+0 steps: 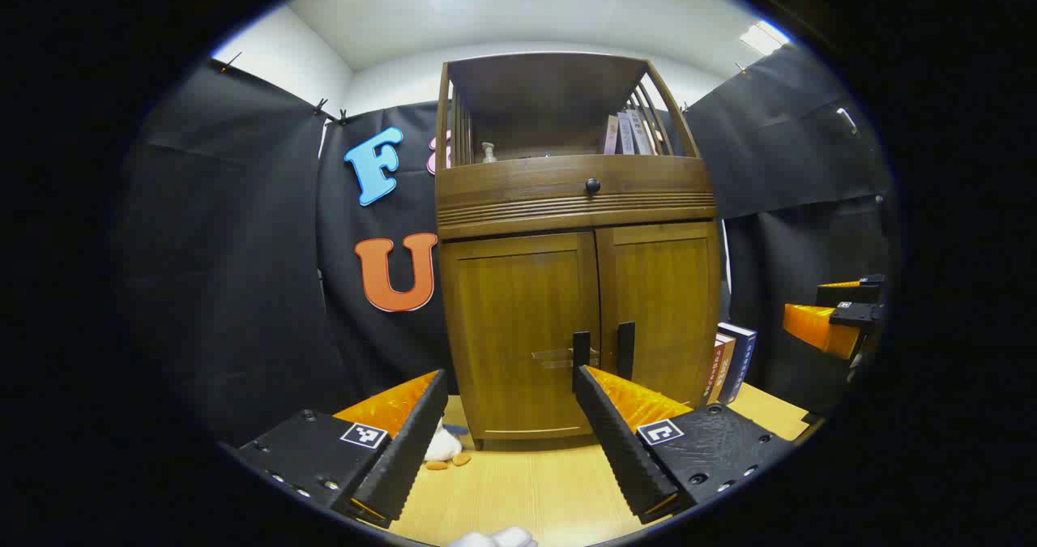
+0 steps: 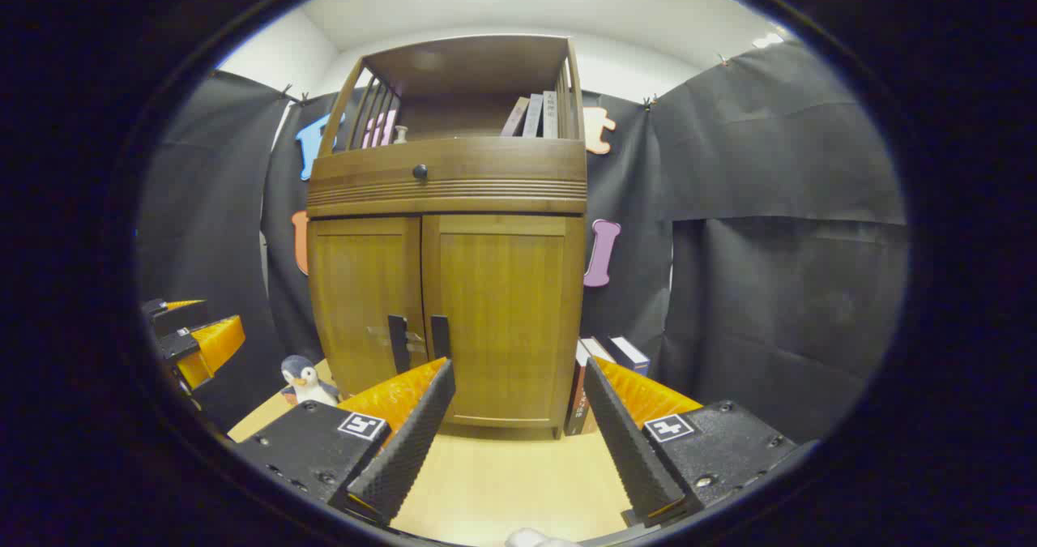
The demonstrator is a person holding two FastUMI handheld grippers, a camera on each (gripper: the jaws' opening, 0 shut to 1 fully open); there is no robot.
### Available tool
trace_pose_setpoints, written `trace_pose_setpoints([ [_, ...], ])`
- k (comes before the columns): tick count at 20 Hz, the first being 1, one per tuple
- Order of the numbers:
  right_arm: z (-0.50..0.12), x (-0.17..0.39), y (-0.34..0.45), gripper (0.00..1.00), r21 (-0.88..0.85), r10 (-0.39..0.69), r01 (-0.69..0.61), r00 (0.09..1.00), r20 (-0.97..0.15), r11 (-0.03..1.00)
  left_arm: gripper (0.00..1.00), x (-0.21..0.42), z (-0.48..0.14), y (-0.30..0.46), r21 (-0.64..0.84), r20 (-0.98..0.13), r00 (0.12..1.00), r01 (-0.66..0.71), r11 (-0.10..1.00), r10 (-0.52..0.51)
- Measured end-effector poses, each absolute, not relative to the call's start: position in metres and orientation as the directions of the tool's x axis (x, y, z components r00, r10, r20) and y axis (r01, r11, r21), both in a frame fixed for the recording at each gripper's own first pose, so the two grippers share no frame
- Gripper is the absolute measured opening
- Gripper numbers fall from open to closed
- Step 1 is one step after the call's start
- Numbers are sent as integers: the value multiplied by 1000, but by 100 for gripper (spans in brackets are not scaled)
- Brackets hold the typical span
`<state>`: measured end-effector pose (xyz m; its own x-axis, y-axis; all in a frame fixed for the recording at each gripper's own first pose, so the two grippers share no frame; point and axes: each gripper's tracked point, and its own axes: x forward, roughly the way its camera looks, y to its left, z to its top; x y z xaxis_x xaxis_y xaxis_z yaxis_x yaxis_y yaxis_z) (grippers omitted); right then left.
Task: Open the right door of the double-door shoe cabinet with the right hand, and open the left door with the left hand.
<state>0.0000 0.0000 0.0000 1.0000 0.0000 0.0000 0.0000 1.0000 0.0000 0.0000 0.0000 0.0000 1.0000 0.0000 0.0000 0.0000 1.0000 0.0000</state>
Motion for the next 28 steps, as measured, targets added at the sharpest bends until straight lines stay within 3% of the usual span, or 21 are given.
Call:
trace_pose_setpoints([
  [15,-15,9,3,100,-26,-8,7,999,-34,1000,96,-1,-7,7,-12,-16,1000,-9,1000,9],
  [28,-81,153,67,100,-54,81,-88,990,-111,995,96,-21,-4,36,0,-30,995,-99,995,99],
])
